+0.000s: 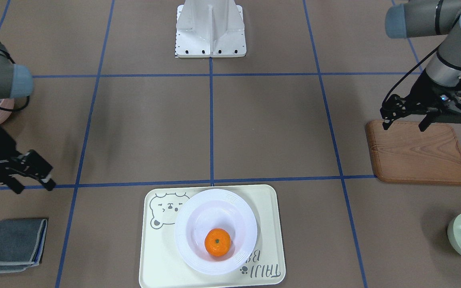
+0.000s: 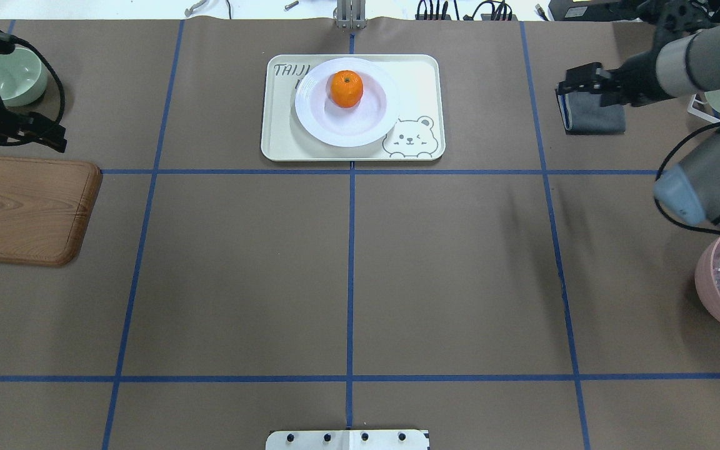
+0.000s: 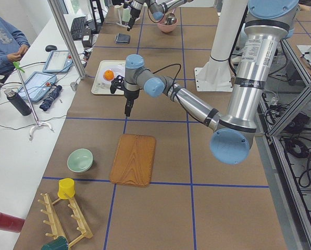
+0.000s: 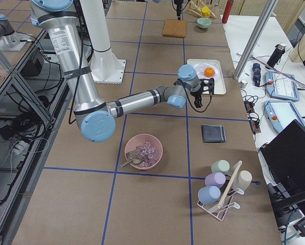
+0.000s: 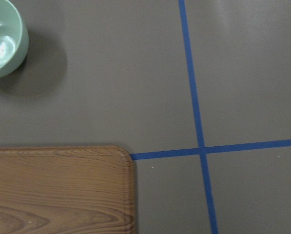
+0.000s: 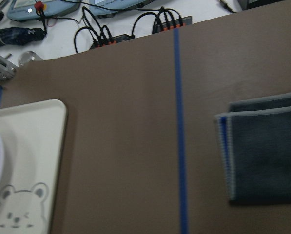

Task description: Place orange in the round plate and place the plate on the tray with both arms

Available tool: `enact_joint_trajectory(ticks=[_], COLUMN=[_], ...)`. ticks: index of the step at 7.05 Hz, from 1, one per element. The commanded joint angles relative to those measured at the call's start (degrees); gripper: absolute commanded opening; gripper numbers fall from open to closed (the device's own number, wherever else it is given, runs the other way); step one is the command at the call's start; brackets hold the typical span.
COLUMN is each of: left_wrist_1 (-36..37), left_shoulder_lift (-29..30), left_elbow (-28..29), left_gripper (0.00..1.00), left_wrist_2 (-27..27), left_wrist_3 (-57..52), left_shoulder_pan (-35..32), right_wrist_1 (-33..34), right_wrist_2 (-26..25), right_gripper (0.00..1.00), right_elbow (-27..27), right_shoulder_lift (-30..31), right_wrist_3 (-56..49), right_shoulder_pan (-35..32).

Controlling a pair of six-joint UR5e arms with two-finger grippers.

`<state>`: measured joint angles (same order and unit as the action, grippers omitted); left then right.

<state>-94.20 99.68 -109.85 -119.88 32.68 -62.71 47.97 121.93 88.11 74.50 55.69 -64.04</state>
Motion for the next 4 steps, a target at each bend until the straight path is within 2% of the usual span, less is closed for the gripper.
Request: enact_joint_trajectory(ticks=[1, 3, 4], left_wrist_1=[0.24, 0.25, 0.16], left_shoulder_lift=[-3.69, -5.19, -7.72], left_elbow=[1.03, 4.81, 4.65], left_gripper=[0.97, 0.97, 0.97], left_wrist_2=[-1.57, -10.51, -12.29], left_wrist_3=[-13.38, -21.83, -25.26], left_shoulder_pan=[-6.60, -13.02, -15.48], right_wrist_1=[9.38, 21.83, 29.12], right_wrist_2=[7.42, 8.23, 9.02], right_gripper=[1.00, 1.00, 1.00], right_elbow=[0.31, 0.31, 1.79], right_shoulder_lift=[7.03, 10.13, 10.14], right_wrist_3=[-28.06, -52.06, -58.00], right_shoulder_pan=[-10.27, -16.78, -18.64])
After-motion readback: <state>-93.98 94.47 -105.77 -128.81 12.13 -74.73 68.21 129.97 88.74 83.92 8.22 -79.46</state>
